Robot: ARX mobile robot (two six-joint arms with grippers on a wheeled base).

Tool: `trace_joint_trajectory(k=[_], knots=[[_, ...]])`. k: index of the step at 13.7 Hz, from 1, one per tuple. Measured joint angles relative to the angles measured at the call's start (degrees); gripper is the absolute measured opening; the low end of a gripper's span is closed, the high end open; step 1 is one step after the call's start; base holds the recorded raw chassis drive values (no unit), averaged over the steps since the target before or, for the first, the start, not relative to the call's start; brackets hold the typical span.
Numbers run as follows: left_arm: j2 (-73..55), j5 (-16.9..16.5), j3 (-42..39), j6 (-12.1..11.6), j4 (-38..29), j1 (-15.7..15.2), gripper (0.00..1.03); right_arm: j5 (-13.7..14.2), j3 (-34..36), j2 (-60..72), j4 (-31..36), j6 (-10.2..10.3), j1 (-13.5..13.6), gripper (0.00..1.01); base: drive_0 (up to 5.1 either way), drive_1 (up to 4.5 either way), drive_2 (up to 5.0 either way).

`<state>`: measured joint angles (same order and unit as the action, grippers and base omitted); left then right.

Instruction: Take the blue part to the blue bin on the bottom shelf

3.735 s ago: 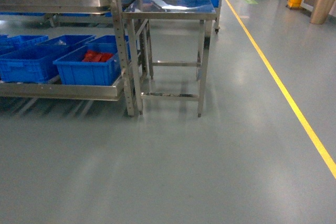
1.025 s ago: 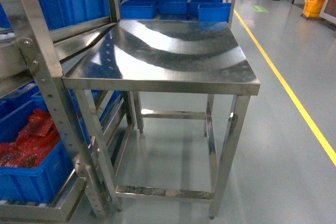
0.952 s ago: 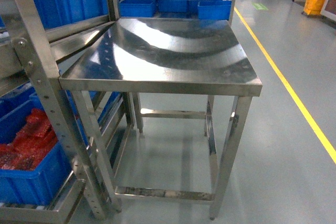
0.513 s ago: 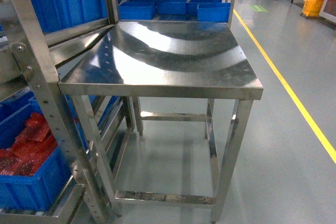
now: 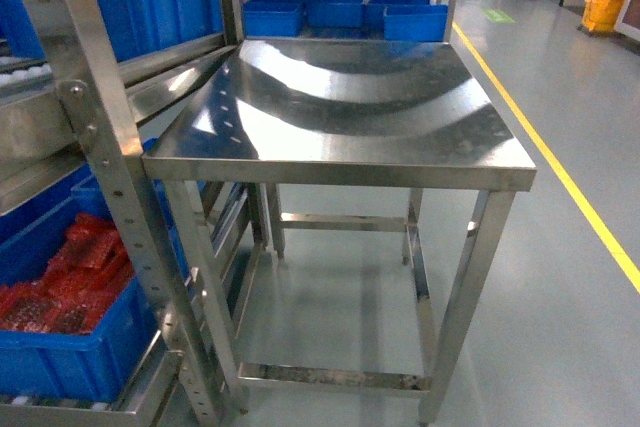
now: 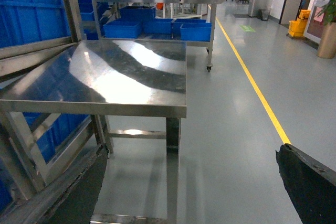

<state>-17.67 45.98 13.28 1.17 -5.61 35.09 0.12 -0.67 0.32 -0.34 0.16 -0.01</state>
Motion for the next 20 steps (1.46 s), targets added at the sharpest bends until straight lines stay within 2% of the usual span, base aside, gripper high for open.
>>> trace_joint_trajectory(k=[20], knots=[[0.1, 0.1, 0.0, 0.0, 0.0, 0.0, 0.44, -0.1, 0.0, 0.0, 0.1, 0.0, 0.0, 0.98, -4.8, 3.3, 1.5]])
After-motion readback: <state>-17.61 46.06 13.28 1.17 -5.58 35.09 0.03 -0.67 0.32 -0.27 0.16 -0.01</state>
